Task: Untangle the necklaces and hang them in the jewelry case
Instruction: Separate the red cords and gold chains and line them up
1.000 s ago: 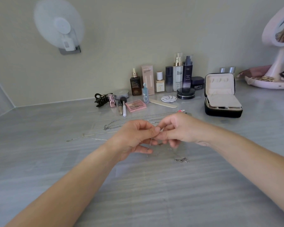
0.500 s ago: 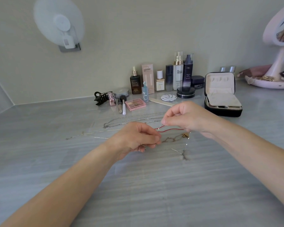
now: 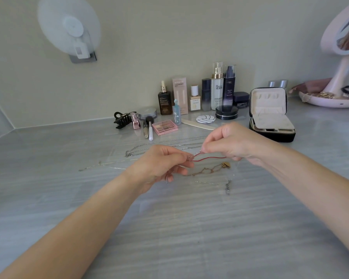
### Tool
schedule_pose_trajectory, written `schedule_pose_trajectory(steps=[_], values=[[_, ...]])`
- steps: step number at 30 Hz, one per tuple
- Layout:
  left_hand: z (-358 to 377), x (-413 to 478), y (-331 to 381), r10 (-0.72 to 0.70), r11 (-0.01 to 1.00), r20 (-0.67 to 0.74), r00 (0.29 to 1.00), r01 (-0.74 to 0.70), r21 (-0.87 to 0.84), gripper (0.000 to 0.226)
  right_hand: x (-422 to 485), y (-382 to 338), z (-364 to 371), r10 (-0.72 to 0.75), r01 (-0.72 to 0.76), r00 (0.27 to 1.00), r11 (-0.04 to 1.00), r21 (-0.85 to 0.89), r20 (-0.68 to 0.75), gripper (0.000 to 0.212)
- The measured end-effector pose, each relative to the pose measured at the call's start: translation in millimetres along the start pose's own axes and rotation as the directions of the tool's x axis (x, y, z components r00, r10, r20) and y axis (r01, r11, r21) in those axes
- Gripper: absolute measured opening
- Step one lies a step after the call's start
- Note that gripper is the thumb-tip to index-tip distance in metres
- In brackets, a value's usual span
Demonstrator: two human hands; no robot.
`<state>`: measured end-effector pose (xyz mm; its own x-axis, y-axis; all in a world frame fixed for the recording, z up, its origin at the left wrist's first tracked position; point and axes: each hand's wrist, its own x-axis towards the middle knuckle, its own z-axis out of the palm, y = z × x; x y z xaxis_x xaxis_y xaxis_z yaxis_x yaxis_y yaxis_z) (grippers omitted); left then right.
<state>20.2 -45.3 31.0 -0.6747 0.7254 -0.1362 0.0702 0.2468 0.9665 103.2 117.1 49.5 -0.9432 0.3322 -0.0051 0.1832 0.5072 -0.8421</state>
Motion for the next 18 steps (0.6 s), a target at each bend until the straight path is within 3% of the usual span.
schedule_pose_trajectory(steps=[5,8,12,18], values=[[1.8,1.1,-1.5,0.12,0.963,-0.117,0.986,-0.087,0.255,0.02,-0.1,0.7,2.3,0.0,0.002,0.999,0.999,-0.038,0.037,0.009],[1.6,3.4,-3.3,0.196,0.941,-0.163,0.967,-0.139,0.308,0.019,-0.3,0.8,1.6,0.013,-0.01,0.999,0.997,-0.074,0.044,0.008],[2.6,2.4,-2.1,0.224,0.94,-0.148,0.963,-0.173,0.294,0.019,-0.9,0.4,1.1,0.024,-0.021,0.999,0.998,-0.057,0.048,0.008],[1.2,0.9,1.0,0.153,0.976,-0.149,0.977,-0.126,0.176,0.012,-0.8,0.4,0.2,0.008,-0.007,0.998,1.0,-0.023,0.064,0.007]])
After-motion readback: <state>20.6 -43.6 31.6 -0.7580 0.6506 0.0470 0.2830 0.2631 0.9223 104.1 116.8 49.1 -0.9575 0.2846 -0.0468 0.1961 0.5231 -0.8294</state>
